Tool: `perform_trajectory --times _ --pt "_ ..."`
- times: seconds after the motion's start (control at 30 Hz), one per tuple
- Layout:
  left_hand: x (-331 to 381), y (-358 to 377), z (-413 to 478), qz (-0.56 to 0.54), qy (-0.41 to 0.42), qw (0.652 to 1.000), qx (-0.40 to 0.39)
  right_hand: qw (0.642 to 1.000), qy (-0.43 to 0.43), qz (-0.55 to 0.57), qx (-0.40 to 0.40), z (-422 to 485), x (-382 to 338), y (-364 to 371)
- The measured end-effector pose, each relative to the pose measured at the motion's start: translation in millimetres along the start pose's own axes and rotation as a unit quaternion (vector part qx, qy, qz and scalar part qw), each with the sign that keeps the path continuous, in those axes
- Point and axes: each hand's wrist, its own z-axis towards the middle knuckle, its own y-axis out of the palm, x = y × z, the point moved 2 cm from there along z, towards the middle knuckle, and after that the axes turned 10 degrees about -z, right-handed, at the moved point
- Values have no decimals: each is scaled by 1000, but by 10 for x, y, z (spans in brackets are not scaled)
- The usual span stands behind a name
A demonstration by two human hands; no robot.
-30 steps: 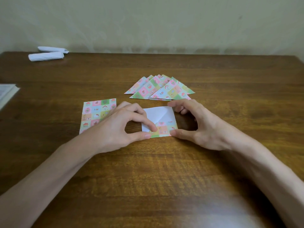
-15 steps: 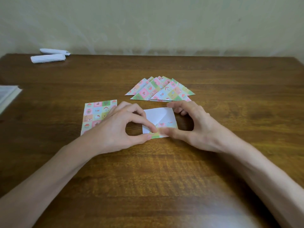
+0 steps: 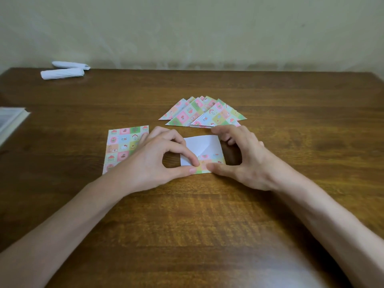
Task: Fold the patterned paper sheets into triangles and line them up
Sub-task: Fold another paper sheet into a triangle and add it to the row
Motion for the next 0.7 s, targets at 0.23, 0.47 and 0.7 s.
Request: perform_trajectory --times 0.23,0.47,0.7 --pt "-10 -5 5 3 -2 1000 -9 998 -48 39 -24 18 164 -31" --pt "-22 -1 3 16 2 1000 -12 990 -94 46 -90 67 254 -129" --pt "-26 -14 0 20 -7 1000 20 990 -95 80 66 95 255 -99"
